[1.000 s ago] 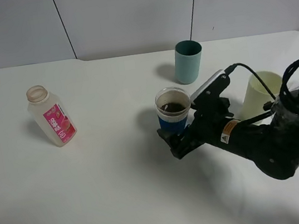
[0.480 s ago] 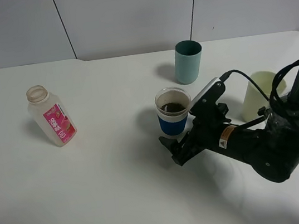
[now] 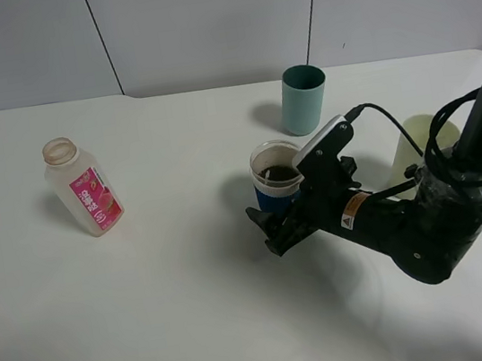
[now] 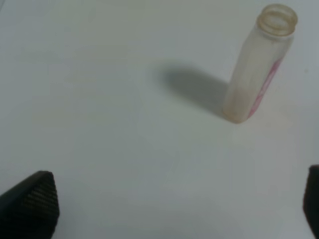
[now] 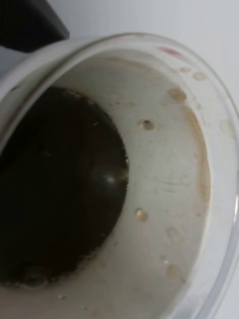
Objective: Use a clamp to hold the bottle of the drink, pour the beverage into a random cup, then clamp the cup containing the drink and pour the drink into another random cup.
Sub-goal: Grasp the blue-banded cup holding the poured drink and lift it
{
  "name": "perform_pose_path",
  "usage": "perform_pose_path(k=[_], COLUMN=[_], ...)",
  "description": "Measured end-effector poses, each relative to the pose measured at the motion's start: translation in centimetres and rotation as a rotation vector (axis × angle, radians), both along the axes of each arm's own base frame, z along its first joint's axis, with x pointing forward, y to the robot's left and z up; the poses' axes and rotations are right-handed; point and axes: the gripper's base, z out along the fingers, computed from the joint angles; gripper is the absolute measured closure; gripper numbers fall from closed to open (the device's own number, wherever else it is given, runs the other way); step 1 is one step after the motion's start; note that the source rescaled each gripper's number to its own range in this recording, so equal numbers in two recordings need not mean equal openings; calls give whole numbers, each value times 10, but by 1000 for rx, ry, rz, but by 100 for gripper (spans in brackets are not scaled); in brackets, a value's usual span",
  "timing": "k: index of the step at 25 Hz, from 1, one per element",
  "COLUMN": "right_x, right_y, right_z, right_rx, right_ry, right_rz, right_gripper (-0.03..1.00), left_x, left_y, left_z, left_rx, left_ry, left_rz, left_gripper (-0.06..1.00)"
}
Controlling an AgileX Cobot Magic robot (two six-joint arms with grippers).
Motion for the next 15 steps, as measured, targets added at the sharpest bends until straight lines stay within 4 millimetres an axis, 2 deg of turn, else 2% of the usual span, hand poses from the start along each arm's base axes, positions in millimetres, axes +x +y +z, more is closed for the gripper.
perform_pose_path(k=[2,4,5,15], right_x=[0,0,0,1], right_y=[0,0,0,-1], right_z=[0,0,0,0], right_rx=[0,1,1,2], right_ry=[0,-2,-2,-1], right_rz=[0,-3,-2,-10], right_gripper=[52,92,97,97], left_x=[0,0,0,0], left_y=[0,0,0,0], left_z=[0,0,0,0], left_rx=[0,0,0,0], left_ry=[0,0,0,0], left_rz=[0,0,0,0], left_gripper=[-6,-6,-6,-6])
